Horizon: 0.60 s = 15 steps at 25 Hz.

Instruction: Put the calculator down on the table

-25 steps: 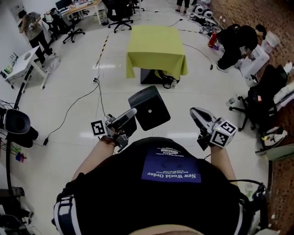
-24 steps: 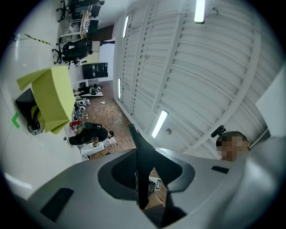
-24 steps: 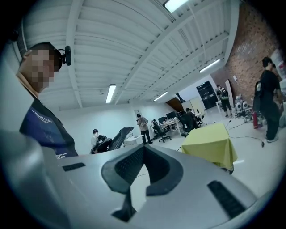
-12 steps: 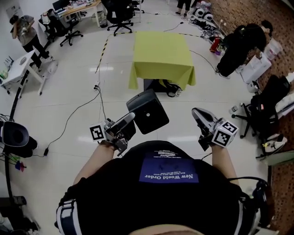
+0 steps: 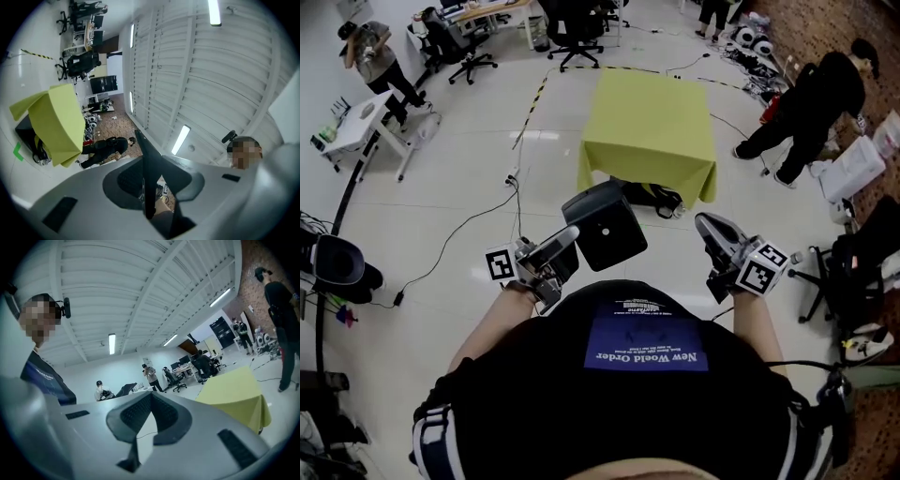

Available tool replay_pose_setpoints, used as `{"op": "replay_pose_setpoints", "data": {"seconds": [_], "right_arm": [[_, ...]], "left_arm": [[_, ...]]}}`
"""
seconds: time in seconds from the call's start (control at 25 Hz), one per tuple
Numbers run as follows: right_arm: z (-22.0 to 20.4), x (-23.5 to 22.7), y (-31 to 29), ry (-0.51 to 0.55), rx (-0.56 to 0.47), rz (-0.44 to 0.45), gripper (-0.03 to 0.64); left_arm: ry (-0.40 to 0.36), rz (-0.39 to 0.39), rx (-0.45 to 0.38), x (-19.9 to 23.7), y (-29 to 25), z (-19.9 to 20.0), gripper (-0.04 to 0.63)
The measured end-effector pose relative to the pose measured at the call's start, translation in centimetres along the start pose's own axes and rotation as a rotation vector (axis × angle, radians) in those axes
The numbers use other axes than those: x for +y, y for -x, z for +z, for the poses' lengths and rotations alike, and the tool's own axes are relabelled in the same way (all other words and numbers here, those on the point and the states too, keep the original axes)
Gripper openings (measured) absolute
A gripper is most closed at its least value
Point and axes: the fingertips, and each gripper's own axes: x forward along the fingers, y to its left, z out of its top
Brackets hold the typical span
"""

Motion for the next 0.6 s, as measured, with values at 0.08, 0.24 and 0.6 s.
{"op": "replay_pose_setpoints", "data": {"seconds": [0.08, 0.24, 0.6], "right_arm": [[2.2, -3.2, 0.4, 0.014, 0.009, 0.025, -0.012], [6.1, -8.7, 0.6, 0.062, 0.023, 0.077, -0.012], [7.4, -17.1, 0.0, 0.029, 0.04, 0.068, -0.012]], "left_arm": [[-0.013, -0.005, -0.019, 1.0, -3.4, 0.2, 0.127], [-0.05, 0.003, -0.04, 3.7, -9.9, 1.4, 0.127], [-0.019, 0.017, -0.03, 8.9, -16.7, 3.6, 0.127]]}}
